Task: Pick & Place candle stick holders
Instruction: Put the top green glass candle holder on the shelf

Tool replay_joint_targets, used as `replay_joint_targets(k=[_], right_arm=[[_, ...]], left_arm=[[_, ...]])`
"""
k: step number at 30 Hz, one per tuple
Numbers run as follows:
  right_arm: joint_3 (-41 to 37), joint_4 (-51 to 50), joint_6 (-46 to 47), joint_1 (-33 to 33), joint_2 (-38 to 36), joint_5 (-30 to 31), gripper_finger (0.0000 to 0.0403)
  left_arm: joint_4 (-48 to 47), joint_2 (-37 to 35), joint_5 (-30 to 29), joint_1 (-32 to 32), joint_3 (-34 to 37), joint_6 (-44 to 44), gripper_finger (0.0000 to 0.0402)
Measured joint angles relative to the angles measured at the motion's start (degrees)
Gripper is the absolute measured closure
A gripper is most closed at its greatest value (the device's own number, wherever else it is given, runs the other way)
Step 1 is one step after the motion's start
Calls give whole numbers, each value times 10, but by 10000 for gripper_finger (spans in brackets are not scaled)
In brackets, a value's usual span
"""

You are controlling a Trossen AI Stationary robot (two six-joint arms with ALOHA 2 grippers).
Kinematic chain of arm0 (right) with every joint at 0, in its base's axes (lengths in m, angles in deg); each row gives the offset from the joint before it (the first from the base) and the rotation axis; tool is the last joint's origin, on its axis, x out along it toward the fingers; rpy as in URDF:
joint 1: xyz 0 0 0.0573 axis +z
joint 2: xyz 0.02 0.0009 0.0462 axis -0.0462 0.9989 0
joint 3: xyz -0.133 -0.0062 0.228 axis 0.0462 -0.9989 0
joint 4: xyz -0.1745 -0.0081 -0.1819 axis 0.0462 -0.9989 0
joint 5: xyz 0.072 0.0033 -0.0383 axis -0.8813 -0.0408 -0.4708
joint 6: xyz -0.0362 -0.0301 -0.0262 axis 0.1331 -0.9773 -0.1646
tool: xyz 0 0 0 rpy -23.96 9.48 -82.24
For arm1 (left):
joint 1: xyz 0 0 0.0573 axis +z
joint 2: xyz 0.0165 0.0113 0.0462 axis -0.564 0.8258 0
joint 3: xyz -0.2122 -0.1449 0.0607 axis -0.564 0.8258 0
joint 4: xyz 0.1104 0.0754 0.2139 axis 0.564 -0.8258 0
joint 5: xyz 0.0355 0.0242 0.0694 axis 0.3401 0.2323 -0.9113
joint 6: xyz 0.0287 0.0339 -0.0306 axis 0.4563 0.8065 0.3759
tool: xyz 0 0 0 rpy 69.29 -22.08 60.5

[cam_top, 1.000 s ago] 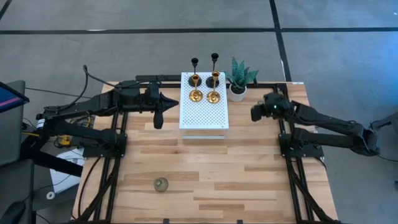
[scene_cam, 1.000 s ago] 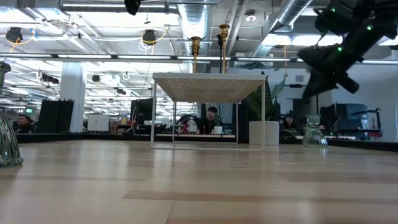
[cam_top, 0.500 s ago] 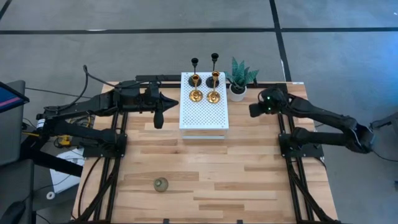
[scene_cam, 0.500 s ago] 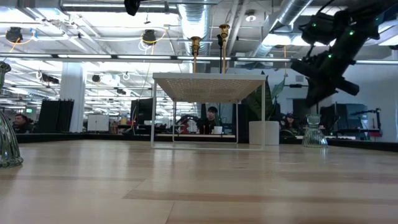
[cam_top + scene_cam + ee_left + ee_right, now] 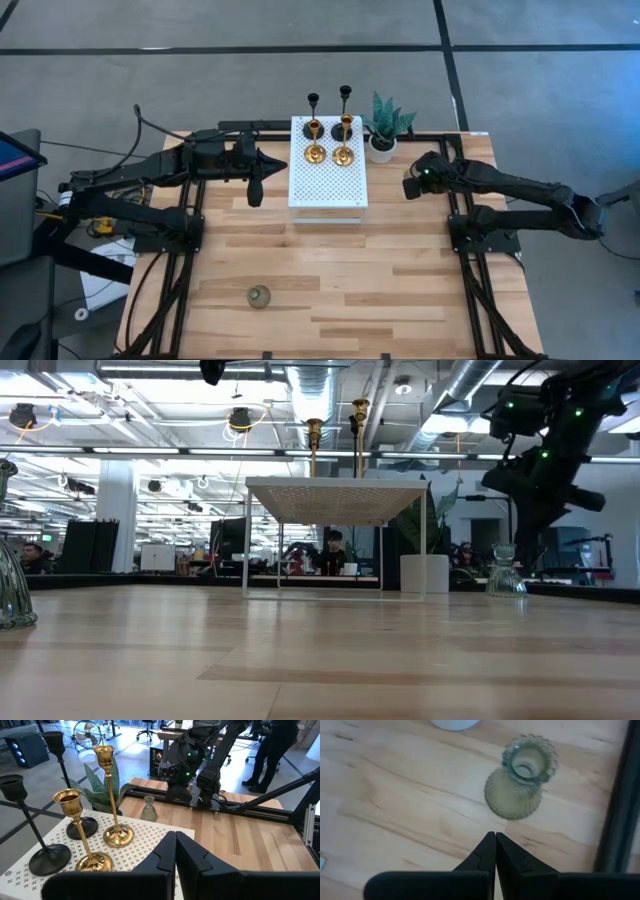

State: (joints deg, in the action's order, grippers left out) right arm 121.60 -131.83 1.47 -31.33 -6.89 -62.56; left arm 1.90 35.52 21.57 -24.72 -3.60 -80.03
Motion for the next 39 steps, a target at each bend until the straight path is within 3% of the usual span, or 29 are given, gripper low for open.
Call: replay_joint_targets(k=[10, 19, 27, 39], right_arm=[[-77, 58, 57, 56, 0, 62, 403], [-118, 97, 171, 202, 0, 192, 403], [-159, 124, 243, 306, 0, 247, 403], [-163, 146, 182, 298, 0, 269, 392]], left_arm=[[0, 0, 0, 0, 0, 0, 394], [0, 0, 0, 0, 0, 0, 394], [0, 0, 0, 0, 0, 0, 394], [0, 0, 0, 0, 0, 0, 394]])
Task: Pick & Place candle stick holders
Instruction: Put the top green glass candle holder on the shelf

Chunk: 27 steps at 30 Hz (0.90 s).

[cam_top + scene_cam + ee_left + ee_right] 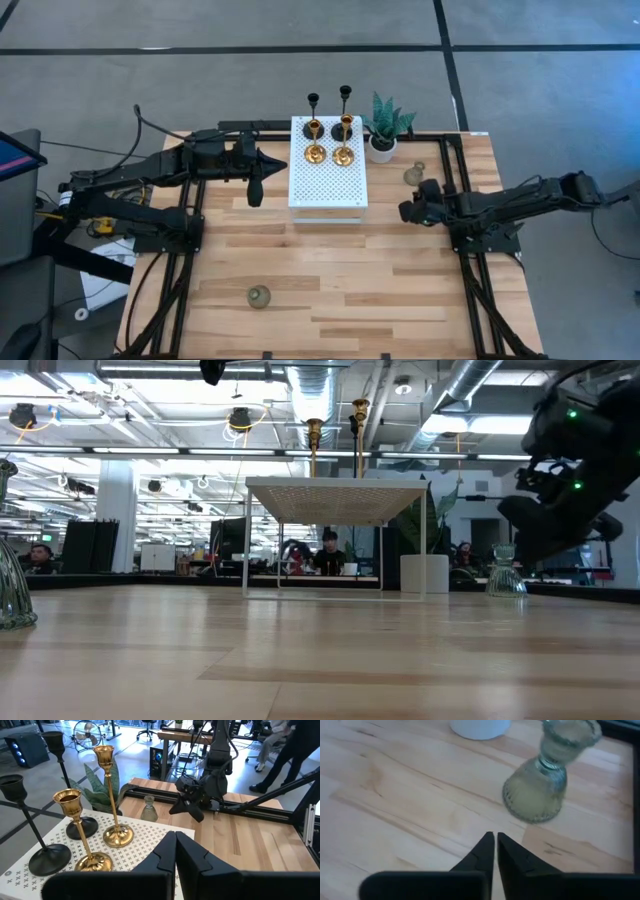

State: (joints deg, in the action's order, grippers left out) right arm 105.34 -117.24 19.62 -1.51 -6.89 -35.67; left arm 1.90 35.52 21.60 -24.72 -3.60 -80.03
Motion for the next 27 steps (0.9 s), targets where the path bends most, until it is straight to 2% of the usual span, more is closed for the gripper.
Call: replay_joint_targets(k=[4, 13, 17, 21, 27], right_arm=[[0, 24, -35, -5, 0, -2, 341], [0, 30, -41, -5, 0, 5, 152], [0, 34, -23, -10, 5, 30, 90], [0, 37, 7, -42, 25, 30, 69], [0, 105, -14, -91, 67, 27, 88]], left_arm=[[0, 0, 0, 0, 0, 0, 394], [0, 0, 0, 0, 0, 0, 394], [-1, 0, 0, 0, 0, 0, 394], [-1, 0, 0, 0, 0, 0, 394], [-1, 0, 0, 0, 0, 0, 394]])
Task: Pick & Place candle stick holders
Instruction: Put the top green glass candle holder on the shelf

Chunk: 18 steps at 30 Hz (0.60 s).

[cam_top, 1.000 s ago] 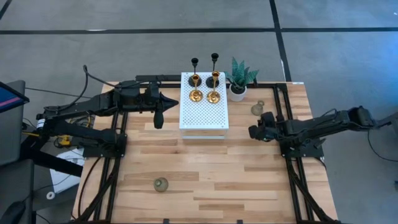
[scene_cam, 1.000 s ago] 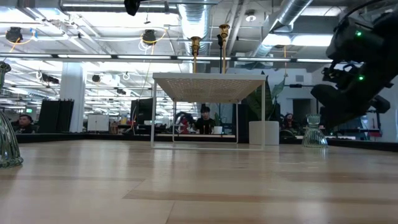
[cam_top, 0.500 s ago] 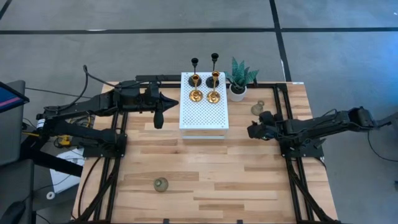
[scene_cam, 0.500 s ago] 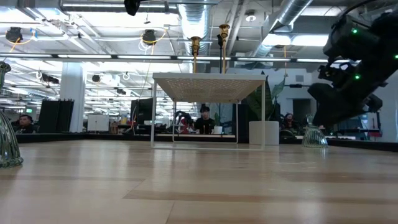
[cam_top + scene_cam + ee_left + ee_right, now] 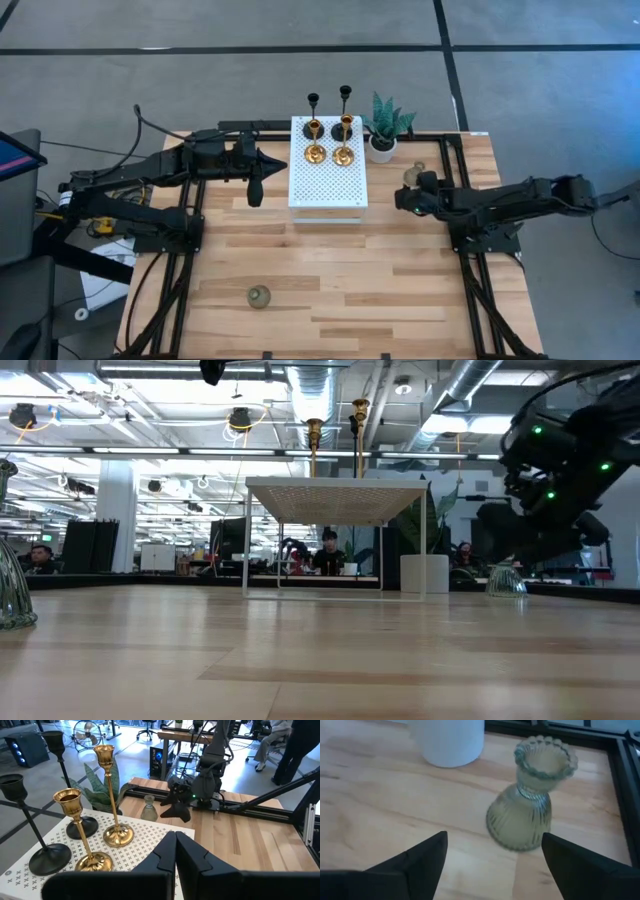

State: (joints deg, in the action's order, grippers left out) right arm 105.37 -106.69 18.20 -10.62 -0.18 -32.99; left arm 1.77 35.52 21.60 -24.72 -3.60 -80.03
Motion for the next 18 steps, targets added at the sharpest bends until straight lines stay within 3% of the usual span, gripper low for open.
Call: replay_joint_targets(k=[18], right_arm=[[0, 133, -23, -118, 77, -3, 97]], left_arm=[[-1, 0, 0, 0, 0, 0, 394]])
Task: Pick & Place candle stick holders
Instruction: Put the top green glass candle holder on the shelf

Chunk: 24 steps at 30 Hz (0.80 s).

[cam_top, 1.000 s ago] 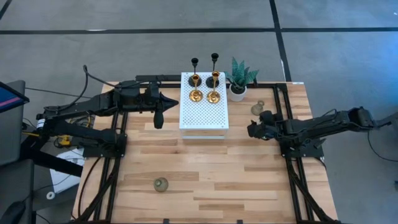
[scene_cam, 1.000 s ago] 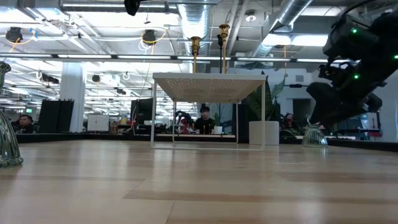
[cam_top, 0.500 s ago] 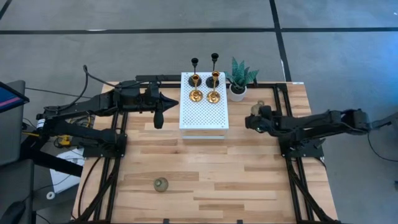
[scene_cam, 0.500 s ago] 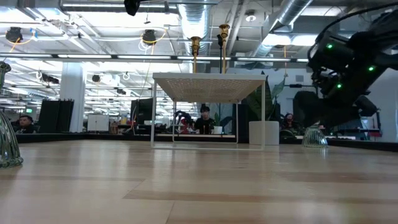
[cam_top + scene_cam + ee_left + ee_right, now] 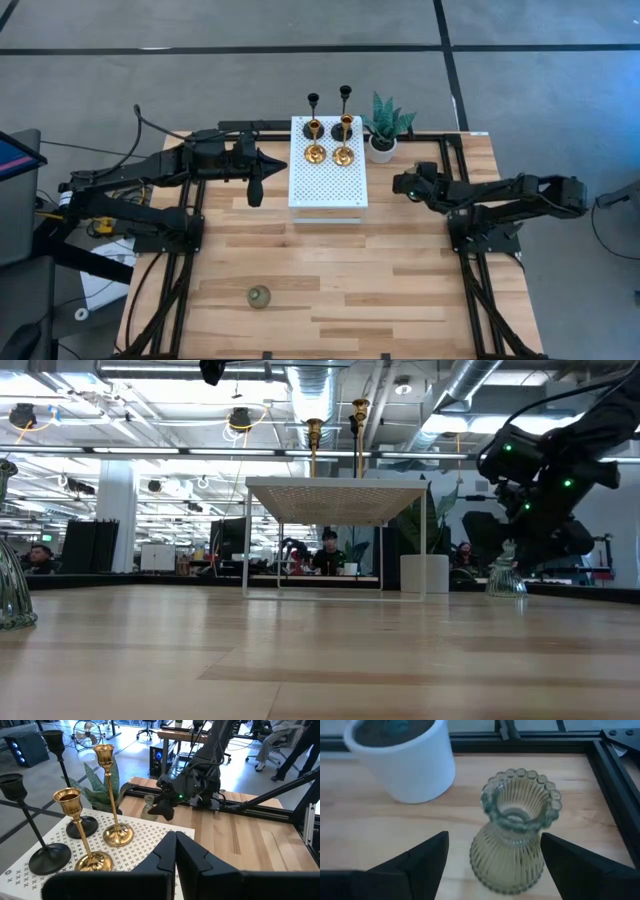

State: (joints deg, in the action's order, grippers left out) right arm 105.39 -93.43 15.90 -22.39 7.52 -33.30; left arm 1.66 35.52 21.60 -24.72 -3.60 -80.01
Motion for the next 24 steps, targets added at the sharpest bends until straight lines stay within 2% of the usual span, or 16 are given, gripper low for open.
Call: replay_joint_targets(k=[6, 11, 16, 24], right_arm=[[0, 12, 0, -26, 7, -10, 99], [0, 12, 0, -37, 6, -11, 128], [0, 12, 0, -37, 6, -11, 185], [2, 17, -3, -37, 5, -3, 304]], left_arm=[[0, 0, 0, 0, 0, 0, 394], [-1, 0, 0, 0, 0, 0, 394], [-1, 0, 0, 0, 0, 0, 394], [-1, 0, 0, 0, 0, 0, 394]])
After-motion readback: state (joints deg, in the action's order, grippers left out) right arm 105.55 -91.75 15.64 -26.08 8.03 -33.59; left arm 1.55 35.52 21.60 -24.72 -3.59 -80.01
